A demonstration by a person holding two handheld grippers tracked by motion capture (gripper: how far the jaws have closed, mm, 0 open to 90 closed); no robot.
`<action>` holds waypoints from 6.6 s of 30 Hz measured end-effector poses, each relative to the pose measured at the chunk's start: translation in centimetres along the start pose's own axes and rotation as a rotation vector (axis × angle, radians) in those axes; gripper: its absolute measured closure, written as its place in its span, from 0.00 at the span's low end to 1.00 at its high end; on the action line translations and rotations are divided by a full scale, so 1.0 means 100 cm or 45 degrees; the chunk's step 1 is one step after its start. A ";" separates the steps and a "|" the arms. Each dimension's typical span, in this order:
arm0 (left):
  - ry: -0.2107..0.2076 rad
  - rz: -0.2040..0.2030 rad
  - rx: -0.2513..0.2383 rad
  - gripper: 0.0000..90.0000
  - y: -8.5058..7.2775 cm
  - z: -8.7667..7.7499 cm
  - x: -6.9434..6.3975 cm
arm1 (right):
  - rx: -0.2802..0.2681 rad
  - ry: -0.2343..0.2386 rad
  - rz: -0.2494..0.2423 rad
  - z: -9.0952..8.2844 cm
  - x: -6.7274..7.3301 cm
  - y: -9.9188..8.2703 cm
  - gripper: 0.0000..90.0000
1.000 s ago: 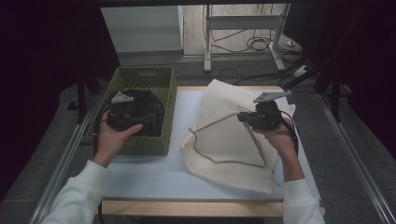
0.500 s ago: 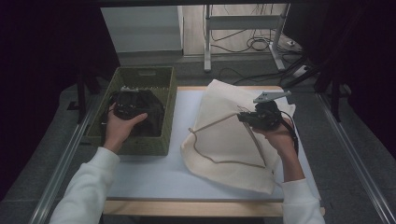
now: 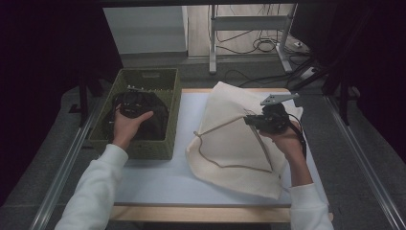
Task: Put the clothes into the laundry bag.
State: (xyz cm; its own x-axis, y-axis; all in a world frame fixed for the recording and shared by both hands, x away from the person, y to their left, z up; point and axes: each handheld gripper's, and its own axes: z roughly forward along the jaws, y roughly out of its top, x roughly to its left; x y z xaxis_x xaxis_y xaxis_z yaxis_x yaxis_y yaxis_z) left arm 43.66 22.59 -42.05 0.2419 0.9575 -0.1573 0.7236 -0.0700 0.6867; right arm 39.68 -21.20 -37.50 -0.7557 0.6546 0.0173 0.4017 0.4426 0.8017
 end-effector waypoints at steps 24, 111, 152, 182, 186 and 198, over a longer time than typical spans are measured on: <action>0.076 -0.011 0.082 0.12 -0.009 0.009 -0.002 | 0.012 -0.007 0.005 0.002 -0.001 -0.001 0.95; 0.282 0.111 0.296 0.72 0.009 0.075 0.011 | 0.025 -0.022 0.017 0.003 -0.005 -0.005 0.95; 0.048 0.212 -0.343 0.75 0.011 -0.047 0.012 | 0.019 -0.021 0.026 0.000 -0.008 -0.005 0.96; -0.012 0.234 -0.592 0.74 0.015 -0.117 0.002 | 0.019 -0.026 0.031 -0.001 -0.009 -0.006 0.96; -0.020 0.245 -0.620 0.74 0.014 -0.123 -0.003 | 0.017 -0.029 0.028 -0.002 -0.009 -0.006 0.96; -0.041 0.303 -0.666 0.74 0.011 -0.146 -0.017 | 0.017 -0.031 0.028 -0.001 -0.009 -0.006 0.96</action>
State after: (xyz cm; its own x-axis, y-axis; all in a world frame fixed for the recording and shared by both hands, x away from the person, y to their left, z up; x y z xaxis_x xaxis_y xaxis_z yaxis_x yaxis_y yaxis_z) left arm 34.62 25.00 -30.66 0.3844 0.9227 0.0285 0.2326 -0.1267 0.9643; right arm 40.05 -22.14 -37.94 -0.7341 0.6787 0.0203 0.4249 0.4358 0.7935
